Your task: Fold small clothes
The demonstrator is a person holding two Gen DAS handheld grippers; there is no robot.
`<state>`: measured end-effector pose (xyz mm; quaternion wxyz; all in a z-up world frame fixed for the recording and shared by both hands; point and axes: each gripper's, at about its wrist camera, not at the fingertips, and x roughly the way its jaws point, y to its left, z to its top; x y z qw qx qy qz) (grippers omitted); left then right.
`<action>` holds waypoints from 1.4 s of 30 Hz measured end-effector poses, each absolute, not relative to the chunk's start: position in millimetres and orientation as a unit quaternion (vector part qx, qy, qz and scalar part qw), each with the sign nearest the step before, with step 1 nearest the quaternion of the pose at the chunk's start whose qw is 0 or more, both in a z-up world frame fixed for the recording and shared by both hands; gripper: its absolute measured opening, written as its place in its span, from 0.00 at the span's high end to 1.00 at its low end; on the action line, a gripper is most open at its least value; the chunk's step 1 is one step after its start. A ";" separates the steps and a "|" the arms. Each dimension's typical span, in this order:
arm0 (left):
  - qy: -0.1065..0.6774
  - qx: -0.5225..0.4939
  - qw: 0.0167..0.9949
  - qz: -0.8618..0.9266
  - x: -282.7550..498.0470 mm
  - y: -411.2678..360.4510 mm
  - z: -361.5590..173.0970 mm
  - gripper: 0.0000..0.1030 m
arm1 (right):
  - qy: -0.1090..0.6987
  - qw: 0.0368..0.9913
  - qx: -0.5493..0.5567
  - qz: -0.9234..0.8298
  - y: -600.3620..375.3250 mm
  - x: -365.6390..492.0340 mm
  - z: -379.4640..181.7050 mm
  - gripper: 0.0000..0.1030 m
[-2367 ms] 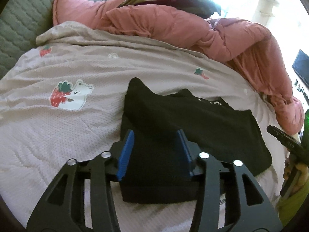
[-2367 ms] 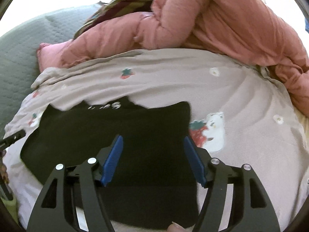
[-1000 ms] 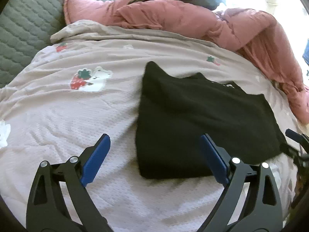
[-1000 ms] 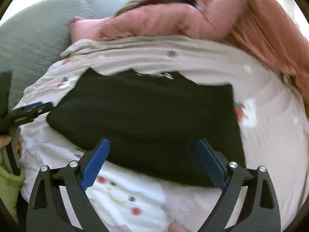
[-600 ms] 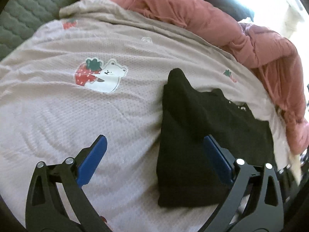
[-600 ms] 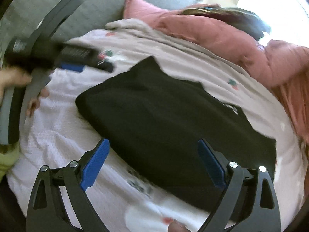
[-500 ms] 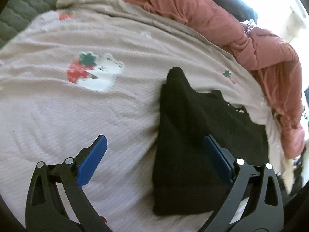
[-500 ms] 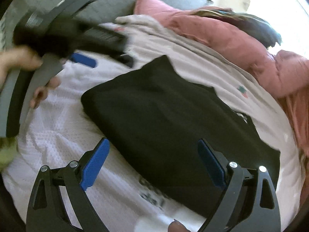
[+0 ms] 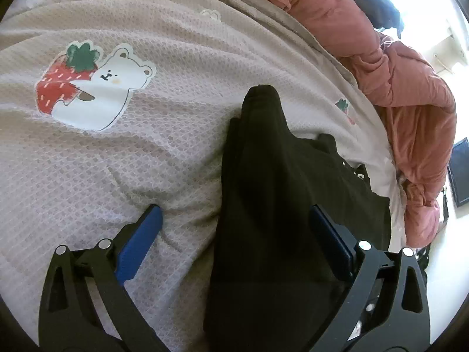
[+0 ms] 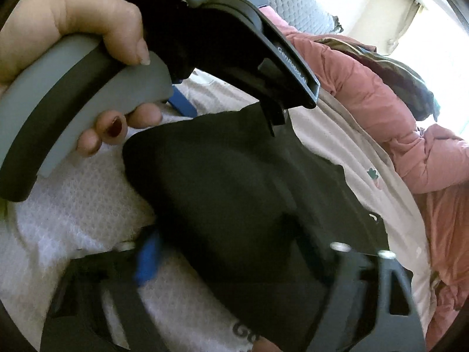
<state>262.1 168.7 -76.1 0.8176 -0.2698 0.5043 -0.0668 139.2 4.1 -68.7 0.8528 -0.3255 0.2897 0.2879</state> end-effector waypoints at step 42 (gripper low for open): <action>0.513 -0.134 0.824 -0.202 254.3 -151.6 -6.7 0.69 | 0.291 0.937 0.067 0.182 -306.5 103.6 -16.3 0.94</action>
